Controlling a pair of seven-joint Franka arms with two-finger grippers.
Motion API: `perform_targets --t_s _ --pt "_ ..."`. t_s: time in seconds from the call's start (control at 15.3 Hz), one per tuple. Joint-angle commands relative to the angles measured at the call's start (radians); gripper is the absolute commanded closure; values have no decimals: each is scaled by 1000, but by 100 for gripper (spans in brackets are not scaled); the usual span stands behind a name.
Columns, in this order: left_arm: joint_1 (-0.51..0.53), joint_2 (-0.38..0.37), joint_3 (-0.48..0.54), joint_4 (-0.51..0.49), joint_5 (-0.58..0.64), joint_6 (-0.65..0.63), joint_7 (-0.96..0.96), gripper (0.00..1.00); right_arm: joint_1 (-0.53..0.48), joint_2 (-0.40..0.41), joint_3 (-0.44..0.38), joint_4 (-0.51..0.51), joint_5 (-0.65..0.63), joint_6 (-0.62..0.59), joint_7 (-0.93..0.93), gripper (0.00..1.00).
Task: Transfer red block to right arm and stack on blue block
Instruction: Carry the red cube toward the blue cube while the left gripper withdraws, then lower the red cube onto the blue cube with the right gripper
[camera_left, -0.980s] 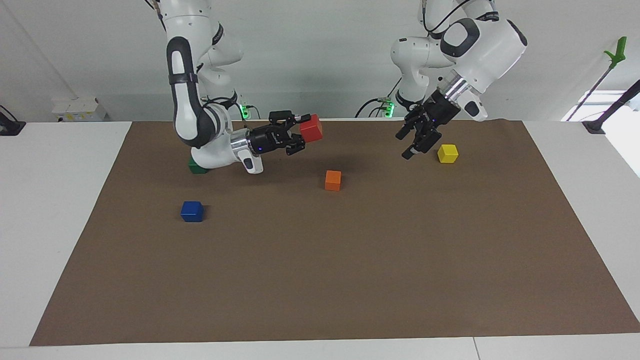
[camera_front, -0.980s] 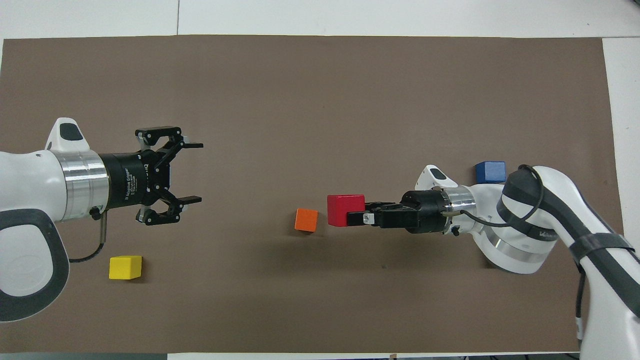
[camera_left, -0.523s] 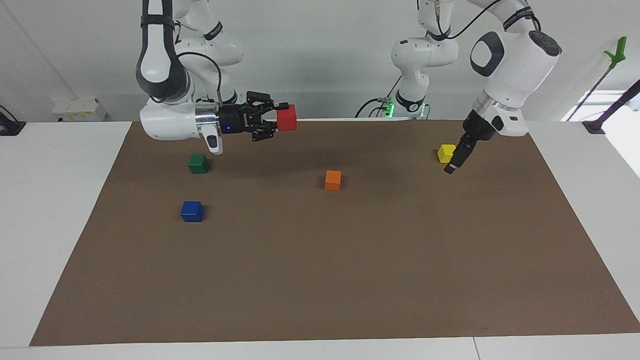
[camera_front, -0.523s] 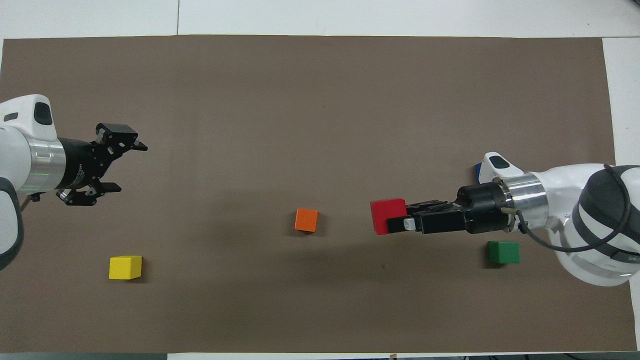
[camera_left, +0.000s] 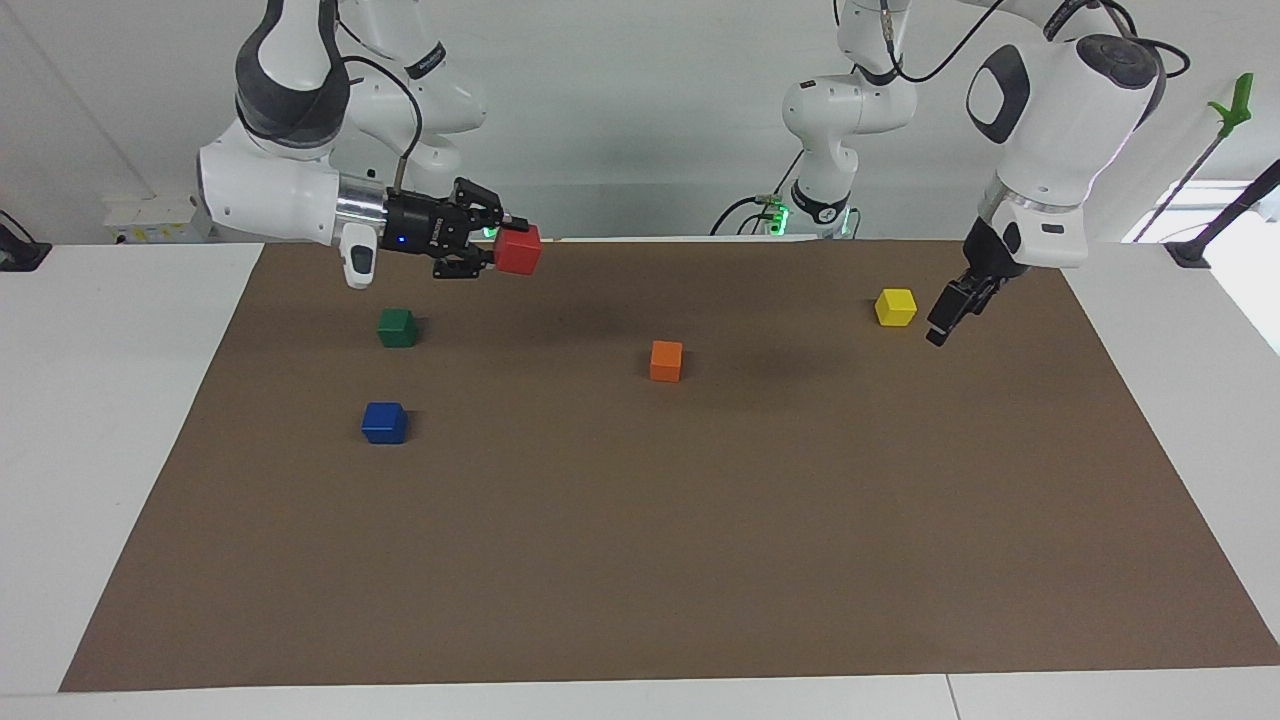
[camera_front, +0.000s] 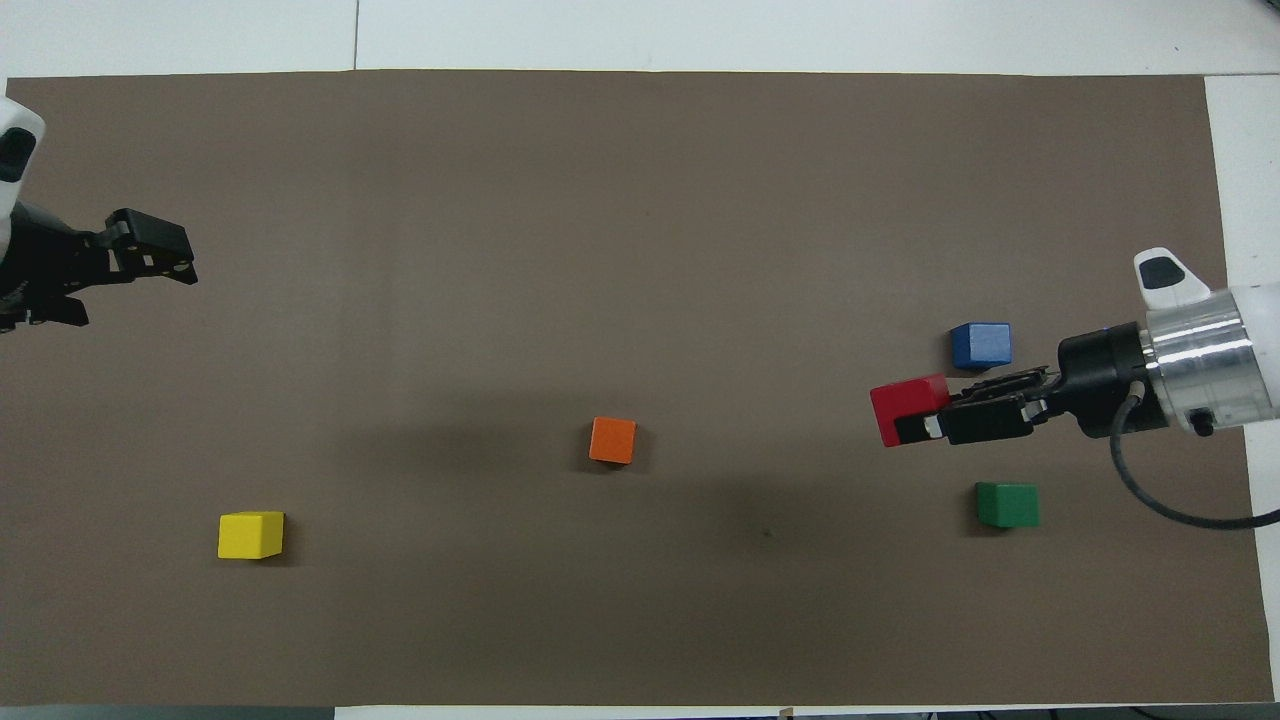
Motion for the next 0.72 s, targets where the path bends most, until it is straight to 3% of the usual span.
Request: perform_targets --t_s 0.0,0.2,0.33,0.52,0.65 --pt "4 72 -10 121 37 -77 124 0 -17 22 11 39 -150 72 78 100" --pt "-1 52 -15 76 59 -58 233 0 25 34 22 34 -446 213 256 100" --pt "5 24 -17 31 51 -45 233 0 62 60 22 28 -598 245 371 100" --pt "-4 24 -20 26 45 29 221 0 62 102 22 25 -703 271 472 100" --pt "13 20 -18 37 -13 0 226 0 52 131 22 25 -758 285 548 100"
